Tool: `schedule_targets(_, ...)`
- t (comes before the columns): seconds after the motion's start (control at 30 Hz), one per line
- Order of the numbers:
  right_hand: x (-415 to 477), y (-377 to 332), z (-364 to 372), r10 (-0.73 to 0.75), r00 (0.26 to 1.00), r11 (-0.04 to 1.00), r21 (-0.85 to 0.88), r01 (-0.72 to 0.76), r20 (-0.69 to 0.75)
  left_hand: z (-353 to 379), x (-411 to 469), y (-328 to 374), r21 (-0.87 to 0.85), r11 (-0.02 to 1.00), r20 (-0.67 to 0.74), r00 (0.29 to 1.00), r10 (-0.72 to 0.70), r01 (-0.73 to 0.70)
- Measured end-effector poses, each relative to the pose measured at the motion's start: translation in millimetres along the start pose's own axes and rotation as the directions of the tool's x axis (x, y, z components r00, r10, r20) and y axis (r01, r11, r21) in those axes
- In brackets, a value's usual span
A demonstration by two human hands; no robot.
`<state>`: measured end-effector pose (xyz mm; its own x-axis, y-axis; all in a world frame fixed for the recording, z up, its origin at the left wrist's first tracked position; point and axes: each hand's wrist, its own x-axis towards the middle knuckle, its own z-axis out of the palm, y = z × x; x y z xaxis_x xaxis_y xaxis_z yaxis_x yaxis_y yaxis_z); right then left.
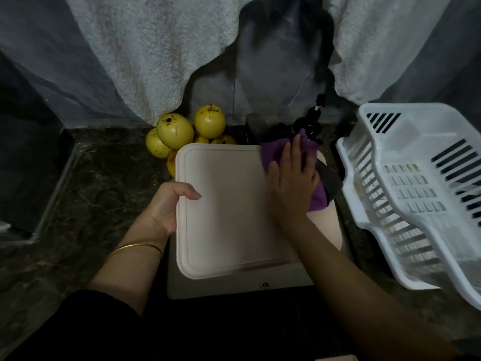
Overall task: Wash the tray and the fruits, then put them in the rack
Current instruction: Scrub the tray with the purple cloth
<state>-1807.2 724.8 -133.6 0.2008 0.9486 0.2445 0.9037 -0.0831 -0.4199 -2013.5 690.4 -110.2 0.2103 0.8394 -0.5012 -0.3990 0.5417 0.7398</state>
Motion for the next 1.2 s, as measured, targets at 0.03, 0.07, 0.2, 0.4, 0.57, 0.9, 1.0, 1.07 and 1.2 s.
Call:
schedule_targets(0.03, -5.8, -7.7, -2.2, -0.047, 0.999, 0.999, 0.011, 0.047, 0.004, 1.4, 0.1, 1.8, -0.006, 1.000, -0.004, 1.000, 0.004, -0.004)
schedule_targets(0.07, -13.2, -16.0, -3.7, -0.141, 0.990, 0.990, 0.015, 0.141, 0.004, 3.2, 0.4, 2.8, -0.008, 1.000, -0.012, 1.000, 0.003, -0.004)
schedule_targets(0.2, -39.1, -41.8, -2.7, -0.507, 0.860, 0.858, 0.062, 0.510, -0.054, 10.9, 2.3, 2.7, -0.041, 0.999, -0.018, 1.000, -0.008, 0.008)
schedule_targets(0.4, -35.5, -36.7, -4.5, -0.562, 0.825, 0.824, -0.122, 0.553, -0.062, 21.8, -1.7, 11.1, -0.095, 0.995, 0.058, 0.998, -0.002, 0.007)
schedule_targets(0.57, 7.4, -0.9, -6.9, -0.313, 0.947, 0.939, -0.173, 0.297, -0.077, 13.1, 0.0, 15.7, 0.001, 0.999, 0.015, 0.999, 0.045, -0.045)
schedule_targets(0.9, 13.3, -24.8, -7.7, -0.390, 0.906, 0.919, -0.004, 0.395, -0.165, 17.7, 1.4, 11.1, 0.122, 0.992, -0.032, 0.999, 0.005, -0.001)
schedule_targets(1.0, 6.8, -57.2, -8.9, -0.551, 0.826, 0.816, 0.129, 0.563, -0.119, 24.4, 2.2, 6.8, 0.120, 0.993, -0.040, 0.999, -0.007, 0.012)
schedule_targets(1.07, 7.7, -74.7, -10.1, -0.643, 0.761, 0.738, 0.196, 0.646, -0.086, 27.9, 2.5, 3.8, 0.070, 0.998, -0.029, 1.000, 0.005, -0.003)
schedule_targets(1.2, 16.4, -90.6, -11.6, -0.785, 0.617, 0.587, 0.252, 0.769, -0.055, 26.1, 1.8, 1.6, 0.085, 0.996, -0.005, 1.000, -0.029, 0.030)
